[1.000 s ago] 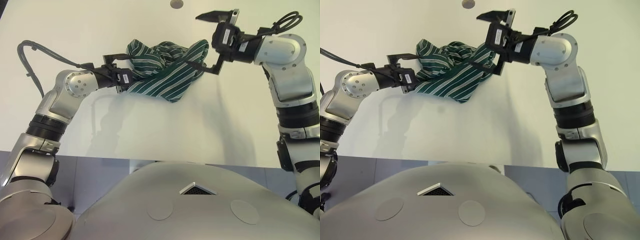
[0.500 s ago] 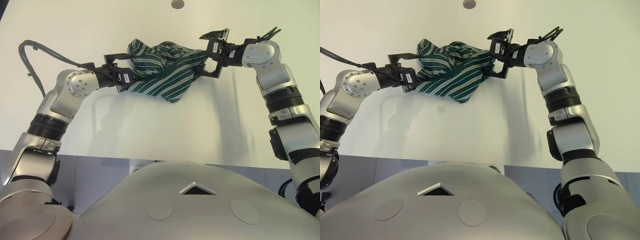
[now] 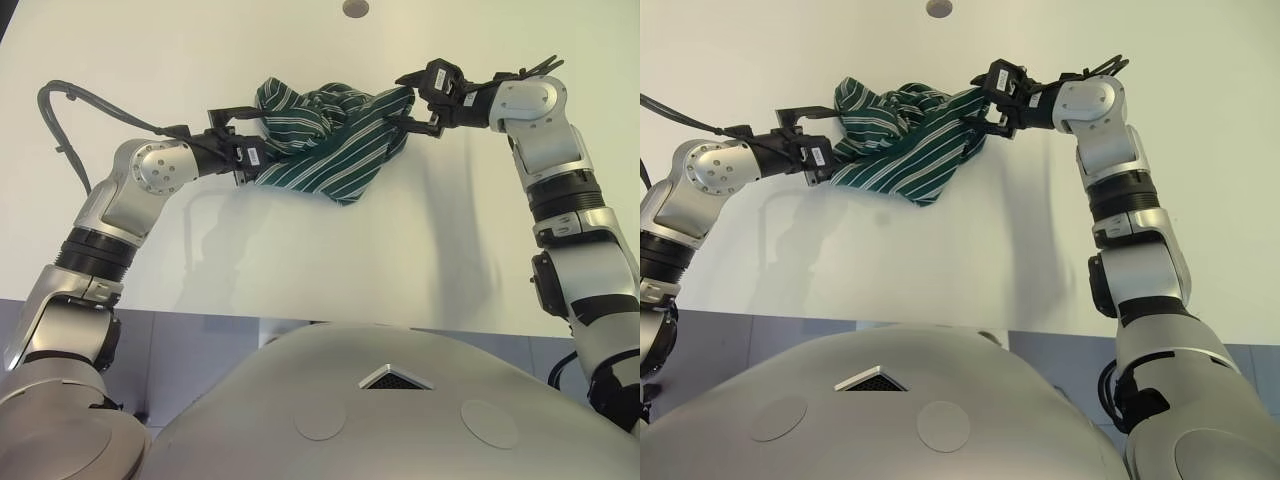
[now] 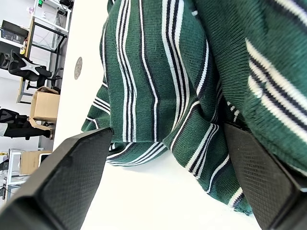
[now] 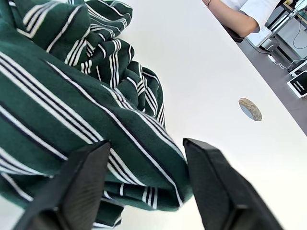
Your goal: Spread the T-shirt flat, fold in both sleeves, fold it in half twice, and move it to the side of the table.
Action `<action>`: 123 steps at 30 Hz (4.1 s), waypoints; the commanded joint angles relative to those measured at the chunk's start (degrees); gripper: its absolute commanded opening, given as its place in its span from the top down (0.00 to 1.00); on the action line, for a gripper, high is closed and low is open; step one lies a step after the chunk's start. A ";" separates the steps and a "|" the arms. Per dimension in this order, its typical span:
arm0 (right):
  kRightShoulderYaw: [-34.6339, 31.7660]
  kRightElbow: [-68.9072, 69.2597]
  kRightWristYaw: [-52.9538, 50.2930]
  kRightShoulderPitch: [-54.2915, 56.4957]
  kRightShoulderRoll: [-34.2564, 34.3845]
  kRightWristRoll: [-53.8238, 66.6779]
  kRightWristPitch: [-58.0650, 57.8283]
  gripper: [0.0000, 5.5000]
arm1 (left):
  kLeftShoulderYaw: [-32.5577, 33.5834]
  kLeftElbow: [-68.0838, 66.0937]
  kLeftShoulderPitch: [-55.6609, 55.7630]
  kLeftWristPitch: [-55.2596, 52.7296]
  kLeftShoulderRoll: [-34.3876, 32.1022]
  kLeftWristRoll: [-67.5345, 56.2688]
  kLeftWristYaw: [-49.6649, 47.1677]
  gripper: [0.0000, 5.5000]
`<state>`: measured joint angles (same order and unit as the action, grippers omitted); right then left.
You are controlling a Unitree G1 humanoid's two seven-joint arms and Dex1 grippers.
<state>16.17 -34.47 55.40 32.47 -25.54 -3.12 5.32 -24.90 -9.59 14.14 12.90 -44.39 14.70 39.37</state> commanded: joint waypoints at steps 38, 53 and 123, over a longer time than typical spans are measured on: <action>-1.16 -16.83 -3.93 5.53 4.87 -4.01 7.79 0.96 | -4.97 -5.82 -5.51 -2.82 1.03 7.41 1.77 0.25; -7.78 7.76 15.36 -0.34 -2.48 12.34 -6.70 1.00 | -4.10 -9.39 -5.60 -2.58 1.17 6.69 0.44 0.25; 5.66 12.04 -9.37 -10.44 -10.35 -10.04 -5.57 0.82 | 2.25 -13.94 -4.87 0.70 2.97 3.16 -1.26 0.02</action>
<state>22.35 -15.58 50.55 20.10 -36.91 -8.41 1.37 -20.10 -9.99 8.24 18.78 -41.20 4.24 44.54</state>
